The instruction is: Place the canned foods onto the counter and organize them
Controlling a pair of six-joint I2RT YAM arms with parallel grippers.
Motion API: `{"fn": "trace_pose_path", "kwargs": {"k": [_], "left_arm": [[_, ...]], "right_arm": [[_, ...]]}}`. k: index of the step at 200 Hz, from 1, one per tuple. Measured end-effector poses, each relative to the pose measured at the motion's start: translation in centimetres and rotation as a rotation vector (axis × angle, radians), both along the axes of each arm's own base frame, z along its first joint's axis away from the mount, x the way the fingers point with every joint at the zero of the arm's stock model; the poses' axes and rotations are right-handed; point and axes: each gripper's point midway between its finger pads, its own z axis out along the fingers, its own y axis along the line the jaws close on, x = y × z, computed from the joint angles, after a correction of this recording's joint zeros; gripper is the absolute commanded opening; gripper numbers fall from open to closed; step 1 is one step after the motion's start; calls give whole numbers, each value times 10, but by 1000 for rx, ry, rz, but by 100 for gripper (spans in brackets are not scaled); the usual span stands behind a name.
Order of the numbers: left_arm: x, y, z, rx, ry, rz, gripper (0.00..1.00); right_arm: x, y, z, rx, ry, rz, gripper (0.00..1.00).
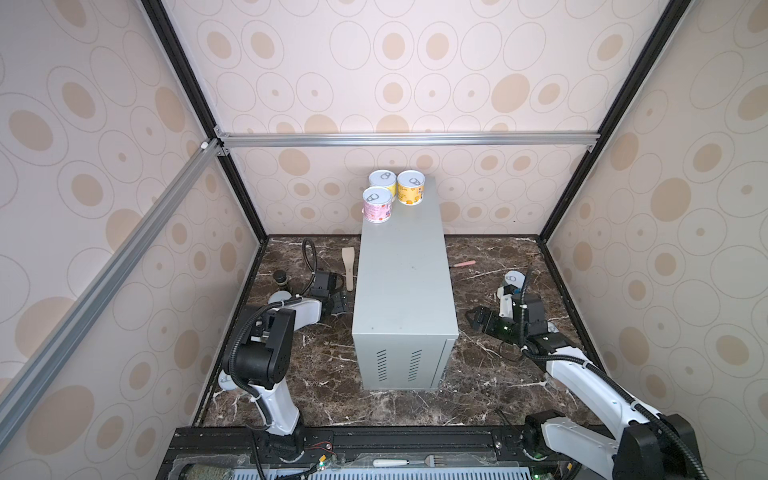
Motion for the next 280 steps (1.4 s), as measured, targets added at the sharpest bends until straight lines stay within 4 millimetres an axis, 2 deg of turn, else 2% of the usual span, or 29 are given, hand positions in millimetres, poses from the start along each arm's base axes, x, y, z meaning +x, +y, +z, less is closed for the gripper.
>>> {"fn": "trace_pose_path", "kwargs": {"k": [55, 94, 116, 167, 199, 254, 280], "left_arm": [[5, 0, 2, -2, -49, 4, 86], [9, 0, 5, -3, -67, 2, 72], [9, 0, 5, -2, -72, 2, 69], [-8, -1, 11, -25, -62, -3, 67], [-18, -2, 35, -46, -90, -12, 67], [-38, -2, 114, -84, -253, -29, 67], [-53, -1, 139, -94, -300, -42, 68]], "right_arm": [[-1, 1, -1, 4, 3, 6, 93], [-1, 1, -1, 4, 3, 6, 93], [-1, 1, -1, 4, 4, 6, 93], [-3, 1, 4, 6, -9, 7, 93], [-6, 1, 10, 8, -24, 16, 93], [-15, 2, 25, 15, -62, 34, 93], [-19, 1, 30, 9, -53, 41, 92]]}}
